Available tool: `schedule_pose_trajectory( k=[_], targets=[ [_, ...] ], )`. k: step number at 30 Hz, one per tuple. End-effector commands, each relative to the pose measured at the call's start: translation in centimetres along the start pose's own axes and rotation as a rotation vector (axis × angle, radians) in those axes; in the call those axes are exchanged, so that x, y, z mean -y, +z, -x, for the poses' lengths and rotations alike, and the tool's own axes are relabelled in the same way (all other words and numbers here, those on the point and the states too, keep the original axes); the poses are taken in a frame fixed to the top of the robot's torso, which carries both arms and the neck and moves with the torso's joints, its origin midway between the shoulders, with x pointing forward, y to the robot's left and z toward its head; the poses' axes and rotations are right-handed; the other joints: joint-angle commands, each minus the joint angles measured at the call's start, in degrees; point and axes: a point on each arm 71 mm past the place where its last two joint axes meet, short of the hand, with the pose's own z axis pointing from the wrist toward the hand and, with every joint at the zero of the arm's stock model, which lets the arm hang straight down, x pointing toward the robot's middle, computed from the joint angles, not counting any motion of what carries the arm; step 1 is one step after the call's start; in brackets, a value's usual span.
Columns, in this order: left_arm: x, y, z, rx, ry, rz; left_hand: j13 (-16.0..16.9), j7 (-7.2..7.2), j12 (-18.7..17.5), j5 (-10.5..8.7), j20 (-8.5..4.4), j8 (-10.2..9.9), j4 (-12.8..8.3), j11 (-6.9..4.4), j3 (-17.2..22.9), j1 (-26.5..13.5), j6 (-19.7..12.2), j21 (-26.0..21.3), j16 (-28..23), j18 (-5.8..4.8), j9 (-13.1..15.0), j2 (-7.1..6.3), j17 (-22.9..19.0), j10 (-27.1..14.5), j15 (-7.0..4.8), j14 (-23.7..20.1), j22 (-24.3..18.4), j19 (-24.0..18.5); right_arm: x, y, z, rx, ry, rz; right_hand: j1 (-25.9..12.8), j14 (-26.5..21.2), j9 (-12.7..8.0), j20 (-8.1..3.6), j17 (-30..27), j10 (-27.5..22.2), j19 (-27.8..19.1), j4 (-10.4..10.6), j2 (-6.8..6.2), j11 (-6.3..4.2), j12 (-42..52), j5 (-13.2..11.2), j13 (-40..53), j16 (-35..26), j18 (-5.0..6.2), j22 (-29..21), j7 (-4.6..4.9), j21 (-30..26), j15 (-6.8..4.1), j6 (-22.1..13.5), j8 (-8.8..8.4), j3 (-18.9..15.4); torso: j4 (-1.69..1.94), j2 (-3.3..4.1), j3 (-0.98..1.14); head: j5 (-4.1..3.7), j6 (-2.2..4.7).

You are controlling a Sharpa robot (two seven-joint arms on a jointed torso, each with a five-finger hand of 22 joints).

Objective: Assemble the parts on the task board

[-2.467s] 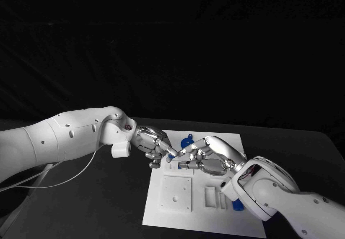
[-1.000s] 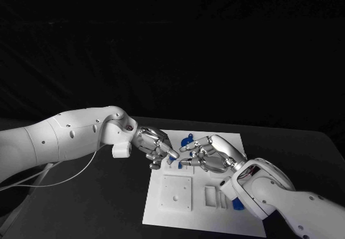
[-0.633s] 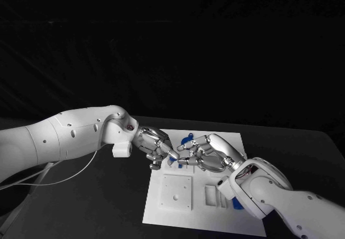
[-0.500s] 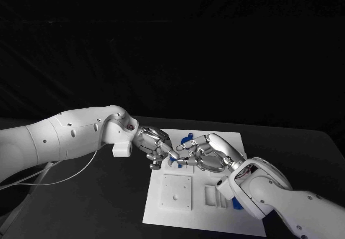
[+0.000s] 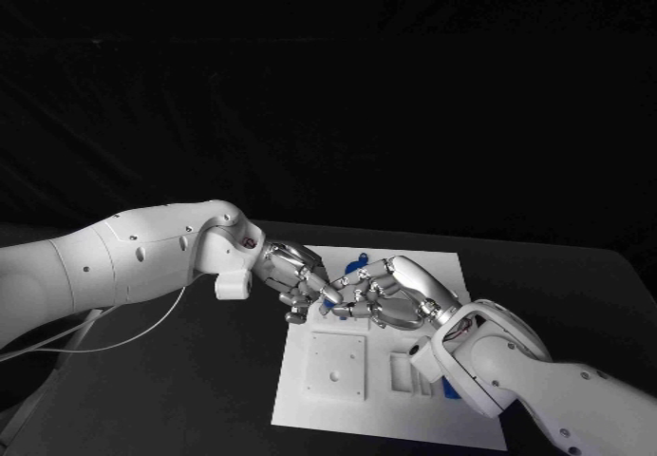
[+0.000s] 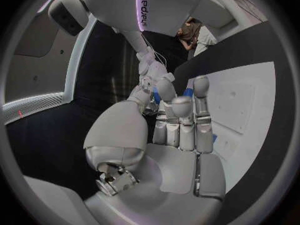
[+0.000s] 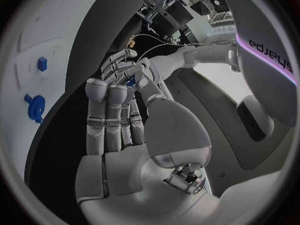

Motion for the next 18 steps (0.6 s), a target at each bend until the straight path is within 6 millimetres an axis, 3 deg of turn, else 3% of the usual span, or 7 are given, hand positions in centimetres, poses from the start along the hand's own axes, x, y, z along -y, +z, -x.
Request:
schedule_pose_trajectory(
  k=[1, 9, 18],
  targets=[
    [0.23, 0.12, -0.16, -0.017, 0.003, -0.012, 0.09, -0.35, -0.32, 0.20, -0.41, 0.31, -4.13, -1.16, 4.23, 2.35, -0.19, -0.17, 0.04, -0.61, -0.02, 1.80, 0.00, 0.91, -0.37, -0.11, 1.05, 0.06, -0.13, 0.08, -0.43, -0.041, 0.010, 0.015, 0.48, -0.01, -0.08, 0.41, -0.07, -0.31, -0.22, -0.02, 0.35, 0.15, -0.17, -0.05, 0.01, -0.35, -0.09, 3.35, -0.07, -0.38, 0.34, -0.27, -0.25, -0.23, 0.05, 0.02, 0.03, 0.05, -0.15],
    [0.27, 0.18, -0.21, -0.022, 0.003, -0.012, 0.09, -0.35, -0.32, 0.20, -0.41, 0.31, -4.13, -1.16, 4.23, 2.35, -0.19, -0.17, 0.04, -0.61, -0.02, 1.80, 0.00, 0.91, -0.37, -0.11, 1.05, 0.06, -0.16, 0.18, -0.66, -0.060, 0.014, 0.018, 0.84, -0.08, -0.09, 0.37, -0.09, -0.57, -0.33, -0.13, 1.07, 0.06, -0.13, -0.73, 0.05, -0.30, -0.15, 3.42, -0.20, -0.11, 0.28, 0.48, -0.26, 1.08, 0.00, -0.01, 0.01, 0.03, -0.39],
    [0.26, 0.21, -0.36, -0.040, 0.003, -0.008, 0.12, -0.35, -0.32, 0.20, -0.41, 0.31, -4.14, -1.16, 4.25, 2.37, -0.21, -0.17, 0.02, -0.61, 0.02, 1.84, -0.03, 0.88, -0.37, -0.13, 1.05, 0.07, 0.15, 0.12, -0.73, -0.084, 0.003, 0.010, 0.59, -0.14, -0.05, 0.22, -0.13, -0.78, -0.56, -0.14, 0.84, -0.16, -0.02, -1.52, 0.14, -0.24, -0.26, 3.44, -0.59, 0.33, 0.14, 1.97, -0.26, 4.54, 0.01, 0.01, 0.01, -0.01, -0.45]
  ],
)
